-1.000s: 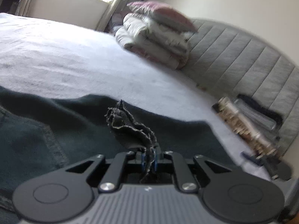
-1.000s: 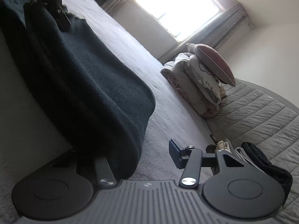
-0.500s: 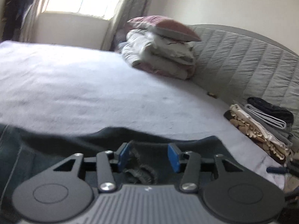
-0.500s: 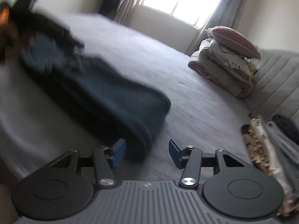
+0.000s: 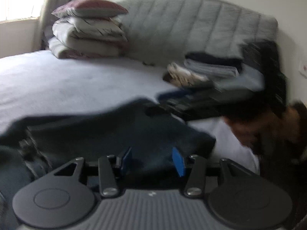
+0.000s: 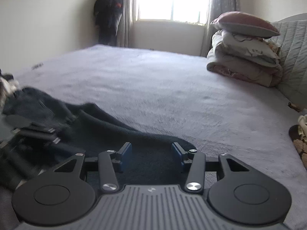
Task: Fold clothes
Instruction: 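Fold the hem over toward the waistband with the left gripper and release, then grasp the folded dark jeans with the left gripper and lift them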
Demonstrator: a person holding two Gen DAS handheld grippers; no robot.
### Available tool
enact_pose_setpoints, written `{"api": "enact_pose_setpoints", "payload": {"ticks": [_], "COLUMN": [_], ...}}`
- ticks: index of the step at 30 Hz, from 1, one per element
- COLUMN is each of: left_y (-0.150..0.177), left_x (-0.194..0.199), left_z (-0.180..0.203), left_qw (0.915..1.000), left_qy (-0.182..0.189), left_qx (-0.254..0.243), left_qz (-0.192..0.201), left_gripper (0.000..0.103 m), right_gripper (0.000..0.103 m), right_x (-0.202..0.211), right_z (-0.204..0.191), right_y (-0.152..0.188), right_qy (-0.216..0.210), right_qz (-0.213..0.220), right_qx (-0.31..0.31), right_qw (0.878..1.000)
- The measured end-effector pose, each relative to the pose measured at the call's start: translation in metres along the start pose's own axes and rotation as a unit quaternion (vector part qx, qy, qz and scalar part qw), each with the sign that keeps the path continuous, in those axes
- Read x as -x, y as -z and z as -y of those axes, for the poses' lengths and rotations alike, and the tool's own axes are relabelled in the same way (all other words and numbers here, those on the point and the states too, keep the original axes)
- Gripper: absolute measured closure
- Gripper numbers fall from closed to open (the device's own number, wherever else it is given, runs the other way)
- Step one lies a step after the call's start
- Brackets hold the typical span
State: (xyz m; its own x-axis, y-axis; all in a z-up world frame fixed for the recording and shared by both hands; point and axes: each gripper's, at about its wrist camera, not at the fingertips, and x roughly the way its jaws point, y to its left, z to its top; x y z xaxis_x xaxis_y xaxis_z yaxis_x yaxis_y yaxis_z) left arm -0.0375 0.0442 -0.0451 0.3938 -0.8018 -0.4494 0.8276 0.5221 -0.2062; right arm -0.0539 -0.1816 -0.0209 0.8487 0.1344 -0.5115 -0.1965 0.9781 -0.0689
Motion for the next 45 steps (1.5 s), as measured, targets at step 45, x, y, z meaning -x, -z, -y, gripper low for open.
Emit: {"api": "enact_pose_setpoints", "payload": {"ticks": [45], "left_y": [0.003], "left_x": [0.041], "left_z": [-0.036], "left_qw": [0.9851], "left_qy": [-0.116], "left_qx": [0.116], "left_qz": [0.051], "left_gripper": [0.037], "right_gripper": [0.046], "right_x": [-0.002], "right_z": [0.021], "right_y": [0.024], "right_qy": [-0.018], "right_qz": [0.008], "right_qx": [-0.032], "right_qw": [0.999]}}
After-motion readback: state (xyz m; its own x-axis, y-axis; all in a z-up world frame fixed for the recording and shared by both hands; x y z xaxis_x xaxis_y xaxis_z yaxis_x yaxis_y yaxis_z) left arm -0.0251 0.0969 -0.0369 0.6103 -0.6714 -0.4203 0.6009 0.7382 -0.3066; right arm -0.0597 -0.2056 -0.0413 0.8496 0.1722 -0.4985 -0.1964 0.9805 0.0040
